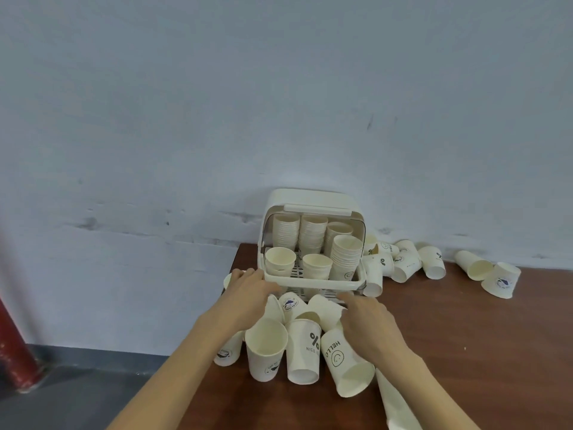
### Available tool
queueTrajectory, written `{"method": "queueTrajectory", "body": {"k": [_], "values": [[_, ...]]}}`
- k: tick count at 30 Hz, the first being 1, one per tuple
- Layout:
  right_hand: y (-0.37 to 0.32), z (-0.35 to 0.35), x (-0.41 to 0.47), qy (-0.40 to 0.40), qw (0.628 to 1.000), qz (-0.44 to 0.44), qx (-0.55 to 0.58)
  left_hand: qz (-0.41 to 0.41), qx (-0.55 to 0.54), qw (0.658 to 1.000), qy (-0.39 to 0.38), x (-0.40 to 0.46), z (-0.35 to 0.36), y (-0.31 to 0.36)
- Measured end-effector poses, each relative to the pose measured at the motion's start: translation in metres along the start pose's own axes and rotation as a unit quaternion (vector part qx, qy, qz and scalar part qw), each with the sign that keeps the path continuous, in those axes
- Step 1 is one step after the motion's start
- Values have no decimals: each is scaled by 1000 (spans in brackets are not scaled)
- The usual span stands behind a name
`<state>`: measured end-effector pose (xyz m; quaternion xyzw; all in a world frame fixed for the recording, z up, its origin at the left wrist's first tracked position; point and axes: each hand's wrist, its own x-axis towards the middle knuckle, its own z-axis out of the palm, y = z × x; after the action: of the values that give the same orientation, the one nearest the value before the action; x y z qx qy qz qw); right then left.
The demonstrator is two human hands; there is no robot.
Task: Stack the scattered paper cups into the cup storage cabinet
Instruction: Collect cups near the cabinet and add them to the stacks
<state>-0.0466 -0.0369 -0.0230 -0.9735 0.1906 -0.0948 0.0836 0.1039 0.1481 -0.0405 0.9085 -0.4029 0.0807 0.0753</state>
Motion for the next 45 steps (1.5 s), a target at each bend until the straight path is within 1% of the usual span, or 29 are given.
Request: {"method": "queueTrajectory", "body": {"k": [3,6,11,16,22,26,33,40,45], "values": [[-9,9,-5,-23,999,-46,14,23,59,996,-60,14,3,5],[-18,14,-4,-40,994,-97,-2,42,103,988,-111,26,3,13],[-31,24,8,-87,991,-96,-41,57,134,977,-154,32,4,21],[-39,27,10,-104,989,-93,-42,58,144,974,-162,32,5,24],[-42,26,9,-108,990,-82,-28,48,123,982,-133,32,2,19],[-39,25,8,-118,990,-72,5,43,107,987,-111,30,-4,16],[-29,10,9,-144,987,-70,6,31,67,996,-50,28,-21,17],[-12,-14,11,-125,979,-84,139,-3,21,1000,20,27,-29,24],[-5,-34,1,-89,964,-63,242,-42,-22,993,107,24,-31,28]]}}
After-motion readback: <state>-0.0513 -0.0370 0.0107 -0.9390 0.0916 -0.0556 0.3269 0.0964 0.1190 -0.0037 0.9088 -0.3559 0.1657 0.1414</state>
